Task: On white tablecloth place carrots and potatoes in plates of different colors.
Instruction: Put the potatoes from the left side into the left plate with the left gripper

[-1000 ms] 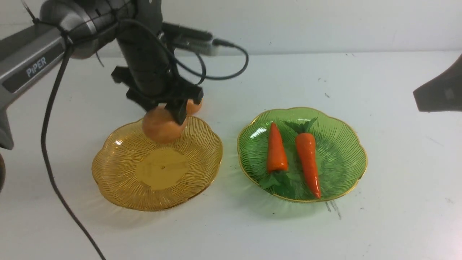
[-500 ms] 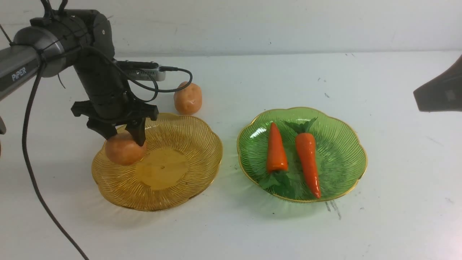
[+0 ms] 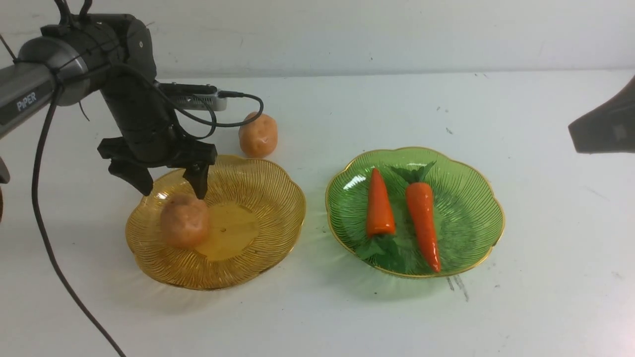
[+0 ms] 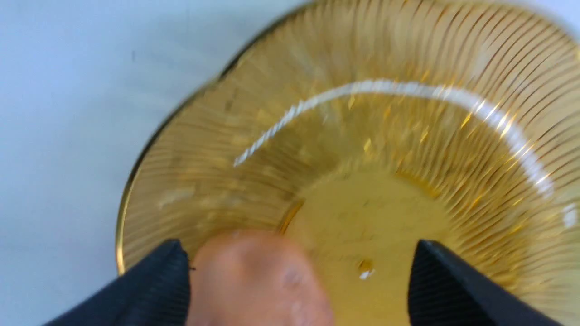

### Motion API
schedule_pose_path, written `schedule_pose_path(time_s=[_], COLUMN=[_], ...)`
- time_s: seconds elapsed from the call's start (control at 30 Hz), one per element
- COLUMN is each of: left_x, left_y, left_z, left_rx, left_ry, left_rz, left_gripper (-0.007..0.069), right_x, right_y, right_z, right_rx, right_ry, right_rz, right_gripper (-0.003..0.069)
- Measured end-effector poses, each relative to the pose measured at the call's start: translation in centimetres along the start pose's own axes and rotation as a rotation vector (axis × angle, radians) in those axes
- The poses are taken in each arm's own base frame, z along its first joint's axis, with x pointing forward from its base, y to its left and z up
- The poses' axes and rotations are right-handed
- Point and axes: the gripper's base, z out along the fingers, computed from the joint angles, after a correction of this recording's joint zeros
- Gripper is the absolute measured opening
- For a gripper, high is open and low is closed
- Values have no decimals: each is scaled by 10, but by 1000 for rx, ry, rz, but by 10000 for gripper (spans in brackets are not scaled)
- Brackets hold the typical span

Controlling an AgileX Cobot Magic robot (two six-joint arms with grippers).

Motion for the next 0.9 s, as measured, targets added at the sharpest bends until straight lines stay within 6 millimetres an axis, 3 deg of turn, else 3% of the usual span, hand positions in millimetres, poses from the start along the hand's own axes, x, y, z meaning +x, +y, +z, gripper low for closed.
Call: schedule_pose_path(time_s=[0.13,0.2,0.23,0.3,0.4,0.6,0.7,0.8,0.9], left_x=[-26,-36,-41,-51,-60,-60,-58,-55,-56], left_y=[-28,-41,-44,-47,-45,-40,-37,-35,-35], left_z=[-19,-17,-14,-4,20,79,99,118,121], left_rx=[45,69,74,81,80,67,63,59,59], left_ry=[-179,-233,-265,-324,-378,-347,-326,-300,-312], left_rz=[55,76,79,80,73,61,57,54,53], left_gripper=[136,36,24,39,147,511,617,647,549], right_x=[0,0,0,0,0,0,0,0,0], right_y=[0,0,0,0,0,0,0,0,0], right_z=[0,0,0,0,0,0,0,0,0], right_rx=[0,0,0,0,0,0,0,0,0], right_ry=[0,0,0,0,0,0,0,0,0], right_rz=[0,-2,-4,-4,-4,-4,-4,-4,-4], right_gripper=[-15,-15,-15,-15,-15,-15,-15,-15,-15])
